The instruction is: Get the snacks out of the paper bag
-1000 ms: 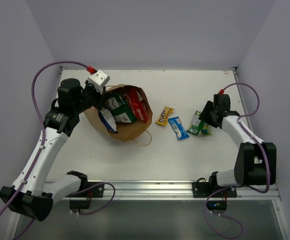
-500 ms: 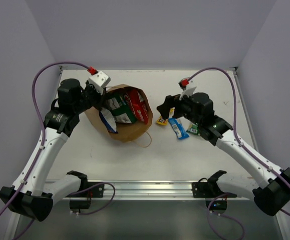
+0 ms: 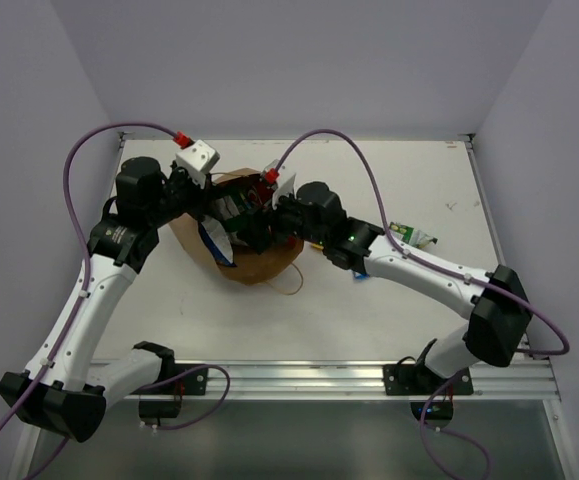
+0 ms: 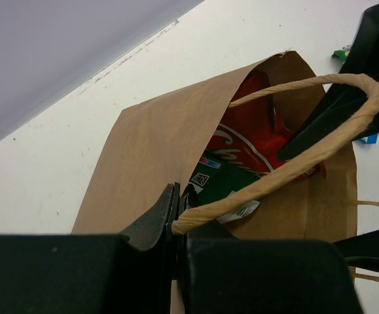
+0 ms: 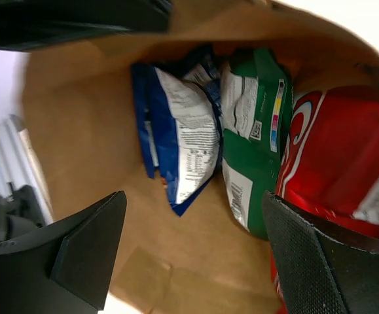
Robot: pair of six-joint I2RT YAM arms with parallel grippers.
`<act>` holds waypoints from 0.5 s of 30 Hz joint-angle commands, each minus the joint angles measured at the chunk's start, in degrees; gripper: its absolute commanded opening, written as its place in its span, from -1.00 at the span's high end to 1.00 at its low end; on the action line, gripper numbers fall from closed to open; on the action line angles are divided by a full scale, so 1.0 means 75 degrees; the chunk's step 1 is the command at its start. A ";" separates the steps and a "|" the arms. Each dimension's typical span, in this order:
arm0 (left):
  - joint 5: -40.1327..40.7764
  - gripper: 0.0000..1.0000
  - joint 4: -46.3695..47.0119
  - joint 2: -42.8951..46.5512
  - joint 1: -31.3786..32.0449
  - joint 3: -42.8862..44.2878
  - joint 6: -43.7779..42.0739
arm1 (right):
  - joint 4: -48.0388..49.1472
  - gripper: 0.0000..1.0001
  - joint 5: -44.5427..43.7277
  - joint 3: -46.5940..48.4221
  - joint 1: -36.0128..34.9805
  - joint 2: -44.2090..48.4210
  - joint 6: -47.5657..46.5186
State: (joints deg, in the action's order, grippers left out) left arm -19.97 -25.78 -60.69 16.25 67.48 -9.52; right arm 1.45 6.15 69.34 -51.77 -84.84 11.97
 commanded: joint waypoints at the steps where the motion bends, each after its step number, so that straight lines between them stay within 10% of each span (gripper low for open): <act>1: -0.0127 1.00 0.0156 -0.0030 0.0025 0.0225 0.0402 | 0.0427 -0.72 -0.0081 0.0539 -0.0012 -0.0453 -0.0189; 15: 0.0002 1.00 0.0016 -0.0006 0.0025 0.0225 0.0695 | -0.0029 -0.72 -0.1931 0.0727 -0.0012 -0.1076 -0.0060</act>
State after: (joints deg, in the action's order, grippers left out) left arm -19.99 -25.76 -60.80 16.25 67.48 -6.48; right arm 1.23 -1.48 72.42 -52.01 -93.76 11.53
